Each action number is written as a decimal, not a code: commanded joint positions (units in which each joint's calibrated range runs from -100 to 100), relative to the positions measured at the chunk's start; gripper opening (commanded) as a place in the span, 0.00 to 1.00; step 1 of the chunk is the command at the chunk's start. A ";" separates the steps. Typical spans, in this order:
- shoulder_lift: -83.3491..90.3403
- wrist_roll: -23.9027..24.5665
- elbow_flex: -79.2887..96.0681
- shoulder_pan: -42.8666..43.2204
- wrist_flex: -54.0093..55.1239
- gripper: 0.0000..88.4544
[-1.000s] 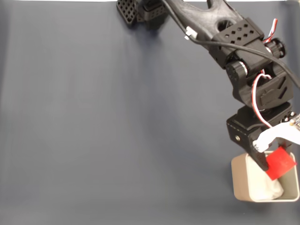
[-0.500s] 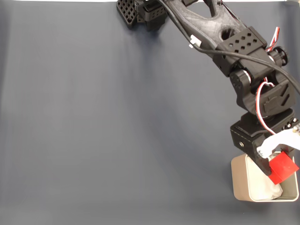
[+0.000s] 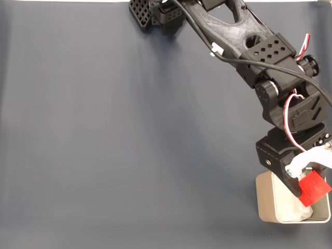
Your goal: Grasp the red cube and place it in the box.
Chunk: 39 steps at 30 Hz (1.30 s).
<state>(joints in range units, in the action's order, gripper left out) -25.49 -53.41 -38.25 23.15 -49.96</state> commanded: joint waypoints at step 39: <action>-0.07 1.56 -3.27 0.36 1.44 0.32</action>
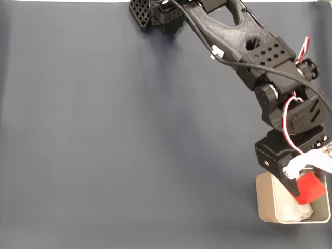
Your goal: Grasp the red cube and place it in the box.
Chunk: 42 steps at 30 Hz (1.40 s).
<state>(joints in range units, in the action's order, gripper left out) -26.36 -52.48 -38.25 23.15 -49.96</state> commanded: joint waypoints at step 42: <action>0.71 -0.63 -2.81 -0.13 2.50 0.45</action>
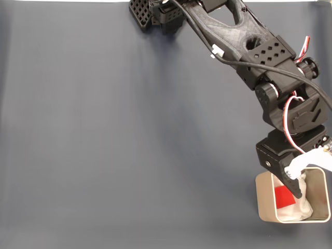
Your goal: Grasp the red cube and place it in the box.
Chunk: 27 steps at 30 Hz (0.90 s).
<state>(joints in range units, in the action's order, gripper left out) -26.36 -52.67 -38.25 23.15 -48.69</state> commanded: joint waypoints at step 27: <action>26.44 -1.27 20.45 -15.05 4.18 0.00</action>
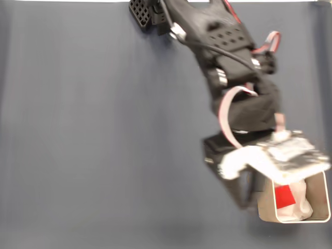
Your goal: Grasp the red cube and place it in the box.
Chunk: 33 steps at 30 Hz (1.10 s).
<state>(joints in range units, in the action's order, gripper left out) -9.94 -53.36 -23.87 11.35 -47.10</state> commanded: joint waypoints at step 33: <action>106.74 3.76 118.30 -11.63 0.78 0.00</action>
<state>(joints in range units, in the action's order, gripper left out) 91.66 -50.04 90.69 0.30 -44.15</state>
